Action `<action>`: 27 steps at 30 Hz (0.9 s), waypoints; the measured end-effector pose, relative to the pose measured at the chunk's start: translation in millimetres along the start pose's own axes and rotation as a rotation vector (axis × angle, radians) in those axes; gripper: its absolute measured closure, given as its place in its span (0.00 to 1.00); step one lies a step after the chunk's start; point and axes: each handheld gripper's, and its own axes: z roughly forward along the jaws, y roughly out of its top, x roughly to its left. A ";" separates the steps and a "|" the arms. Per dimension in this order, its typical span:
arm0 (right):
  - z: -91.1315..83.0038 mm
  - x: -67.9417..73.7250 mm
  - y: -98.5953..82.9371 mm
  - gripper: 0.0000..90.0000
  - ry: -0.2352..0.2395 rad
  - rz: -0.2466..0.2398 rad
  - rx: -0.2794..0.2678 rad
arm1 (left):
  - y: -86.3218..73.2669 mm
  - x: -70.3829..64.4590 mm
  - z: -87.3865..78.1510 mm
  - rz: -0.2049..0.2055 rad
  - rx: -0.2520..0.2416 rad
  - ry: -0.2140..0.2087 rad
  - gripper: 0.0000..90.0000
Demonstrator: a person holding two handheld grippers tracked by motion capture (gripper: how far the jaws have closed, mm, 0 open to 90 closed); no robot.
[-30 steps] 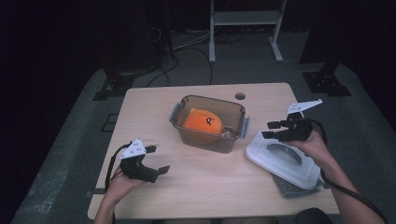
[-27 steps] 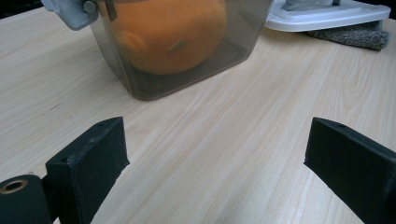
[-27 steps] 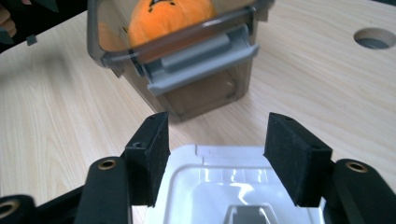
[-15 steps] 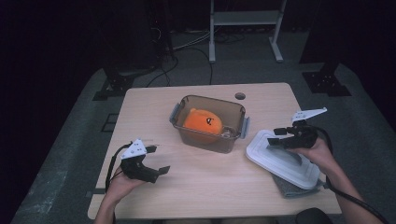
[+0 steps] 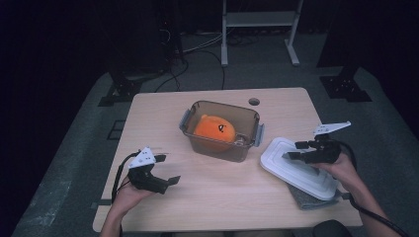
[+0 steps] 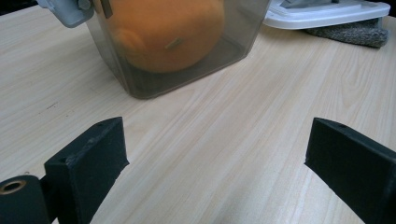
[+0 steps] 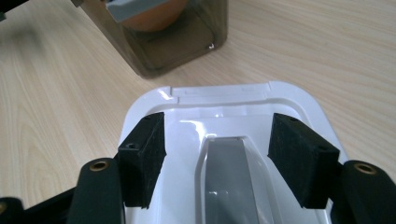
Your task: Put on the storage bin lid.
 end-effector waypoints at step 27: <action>0.1 -3.5 -25.7 0.66 -0.003 -0.008 -0.010 | -0.6 1.4 -1.6 -0.006 -0.005 0.004 0.05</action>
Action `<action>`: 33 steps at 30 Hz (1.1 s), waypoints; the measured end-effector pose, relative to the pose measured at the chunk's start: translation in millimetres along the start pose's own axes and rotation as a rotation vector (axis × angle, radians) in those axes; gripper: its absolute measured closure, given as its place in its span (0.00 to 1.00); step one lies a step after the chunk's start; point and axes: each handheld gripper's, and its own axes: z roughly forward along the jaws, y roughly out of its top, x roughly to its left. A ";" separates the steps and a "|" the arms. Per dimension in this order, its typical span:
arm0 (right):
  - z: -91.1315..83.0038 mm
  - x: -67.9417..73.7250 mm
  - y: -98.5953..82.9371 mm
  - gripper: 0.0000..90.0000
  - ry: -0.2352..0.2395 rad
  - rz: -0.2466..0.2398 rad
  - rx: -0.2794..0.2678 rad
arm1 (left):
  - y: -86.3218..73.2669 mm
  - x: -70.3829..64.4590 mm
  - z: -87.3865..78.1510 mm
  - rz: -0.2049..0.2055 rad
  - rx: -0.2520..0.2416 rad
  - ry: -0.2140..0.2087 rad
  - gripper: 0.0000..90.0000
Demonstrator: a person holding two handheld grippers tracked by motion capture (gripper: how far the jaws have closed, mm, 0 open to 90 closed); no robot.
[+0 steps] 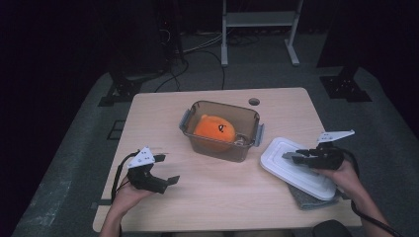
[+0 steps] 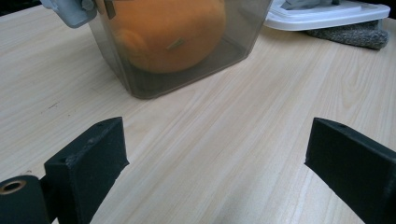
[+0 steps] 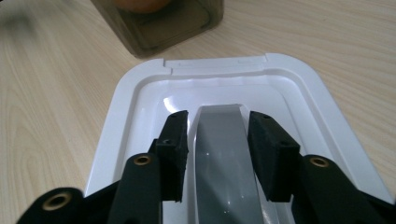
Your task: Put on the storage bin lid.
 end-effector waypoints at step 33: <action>-5.4 -3.2 -4.8 0.73 -0.003 0.003 -0.027 | -0.1 0.7 -1.3 -0.003 -0.004 -0.004 0.05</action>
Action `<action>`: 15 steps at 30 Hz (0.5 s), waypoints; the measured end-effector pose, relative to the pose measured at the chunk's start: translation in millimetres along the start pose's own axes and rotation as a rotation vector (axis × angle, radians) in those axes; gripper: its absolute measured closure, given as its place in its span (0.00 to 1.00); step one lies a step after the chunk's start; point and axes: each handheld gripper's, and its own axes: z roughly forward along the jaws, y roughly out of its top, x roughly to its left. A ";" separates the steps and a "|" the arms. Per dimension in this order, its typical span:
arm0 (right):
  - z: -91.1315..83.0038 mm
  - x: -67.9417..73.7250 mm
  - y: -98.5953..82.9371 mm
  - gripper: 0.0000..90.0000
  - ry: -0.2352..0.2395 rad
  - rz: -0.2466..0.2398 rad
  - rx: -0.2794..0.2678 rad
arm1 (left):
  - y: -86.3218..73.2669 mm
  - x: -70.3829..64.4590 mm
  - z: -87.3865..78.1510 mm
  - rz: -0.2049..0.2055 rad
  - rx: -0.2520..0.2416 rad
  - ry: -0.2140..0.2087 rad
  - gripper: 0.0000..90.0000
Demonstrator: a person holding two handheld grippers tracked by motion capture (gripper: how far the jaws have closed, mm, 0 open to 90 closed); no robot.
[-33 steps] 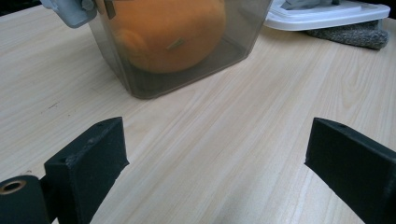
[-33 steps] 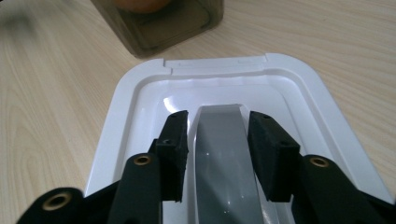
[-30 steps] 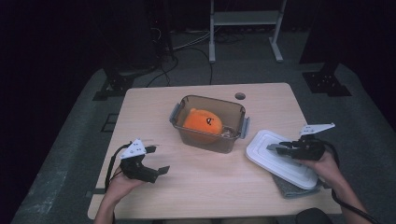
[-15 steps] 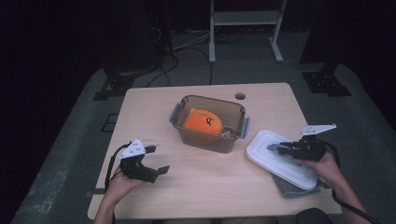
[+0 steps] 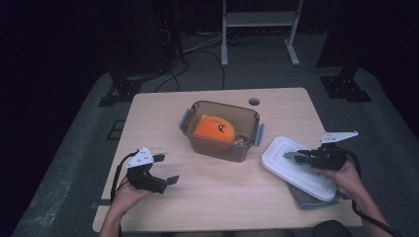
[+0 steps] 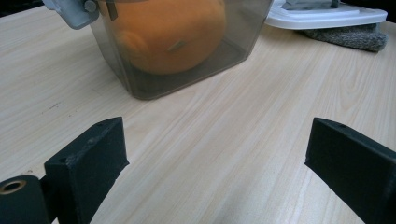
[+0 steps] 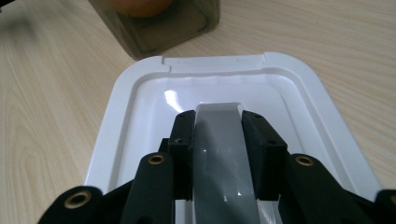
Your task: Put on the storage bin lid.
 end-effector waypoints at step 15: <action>-14.4 5.6 7.8 0.73 -0.006 -0.018 -0.028 | 0.0 0.2 -0.7 0.000 -0.002 0.002 0.05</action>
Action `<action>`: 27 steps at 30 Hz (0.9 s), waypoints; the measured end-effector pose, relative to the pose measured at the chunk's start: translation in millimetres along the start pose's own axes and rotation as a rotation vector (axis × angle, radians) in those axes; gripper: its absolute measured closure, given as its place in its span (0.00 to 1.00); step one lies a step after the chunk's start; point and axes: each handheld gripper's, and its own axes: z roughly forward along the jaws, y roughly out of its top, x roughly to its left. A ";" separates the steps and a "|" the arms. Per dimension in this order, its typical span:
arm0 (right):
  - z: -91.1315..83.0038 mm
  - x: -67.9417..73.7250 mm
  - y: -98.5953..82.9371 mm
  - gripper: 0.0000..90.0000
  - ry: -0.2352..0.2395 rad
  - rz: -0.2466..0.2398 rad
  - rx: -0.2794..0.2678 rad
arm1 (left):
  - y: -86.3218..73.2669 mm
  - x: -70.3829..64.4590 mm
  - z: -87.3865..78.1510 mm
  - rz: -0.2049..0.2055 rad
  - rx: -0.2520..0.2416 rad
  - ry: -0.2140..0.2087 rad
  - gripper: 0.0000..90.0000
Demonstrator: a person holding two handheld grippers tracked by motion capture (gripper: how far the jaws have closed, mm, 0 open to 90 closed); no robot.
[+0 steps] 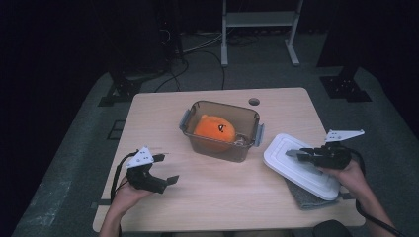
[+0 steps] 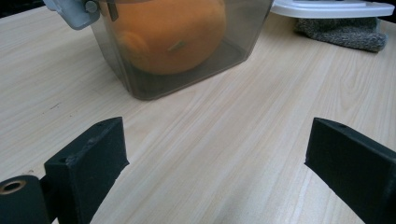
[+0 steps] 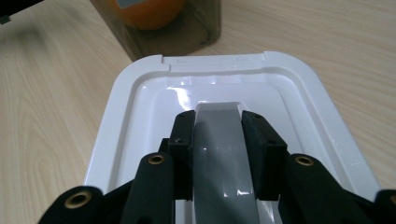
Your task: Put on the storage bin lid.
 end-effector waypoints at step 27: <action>-34.2 16.0 32.2 0.73 -0.020 -0.063 -0.041 | 0.1 -0.2 -0.4 -0.002 -0.001 0.001 0.05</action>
